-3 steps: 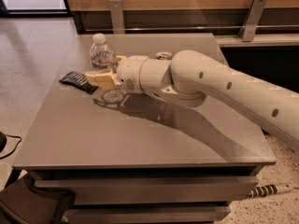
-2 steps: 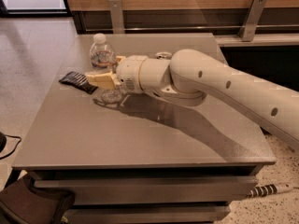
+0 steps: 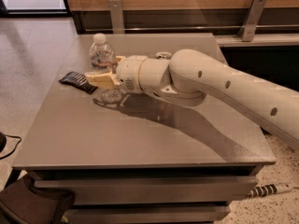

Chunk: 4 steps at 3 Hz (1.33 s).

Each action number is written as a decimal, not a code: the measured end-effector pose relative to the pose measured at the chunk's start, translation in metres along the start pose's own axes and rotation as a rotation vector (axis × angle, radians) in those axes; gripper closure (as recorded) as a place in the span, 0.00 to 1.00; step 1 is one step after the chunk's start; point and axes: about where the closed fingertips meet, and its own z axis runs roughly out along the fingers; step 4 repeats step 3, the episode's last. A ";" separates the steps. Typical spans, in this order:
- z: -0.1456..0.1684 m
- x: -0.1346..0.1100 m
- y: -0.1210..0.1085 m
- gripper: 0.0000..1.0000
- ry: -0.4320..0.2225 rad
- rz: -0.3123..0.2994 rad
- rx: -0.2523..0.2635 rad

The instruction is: Move water bottle near rxbar chocolate

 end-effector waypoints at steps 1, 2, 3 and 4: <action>0.001 -0.001 0.002 0.12 0.000 -0.002 -0.003; 0.002 -0.002 0.003 0.00 -0.001 -0.003 -0.006; 0.002 -0.002 0.003 0.00 -0.001 -0.003 -0.006; 0.002 -0.002 0.003 0.00 -0.001 -0.003 -0.006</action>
Offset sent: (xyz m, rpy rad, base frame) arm -0.0008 0.0016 0.0005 -0.0001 -0.0008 0.0028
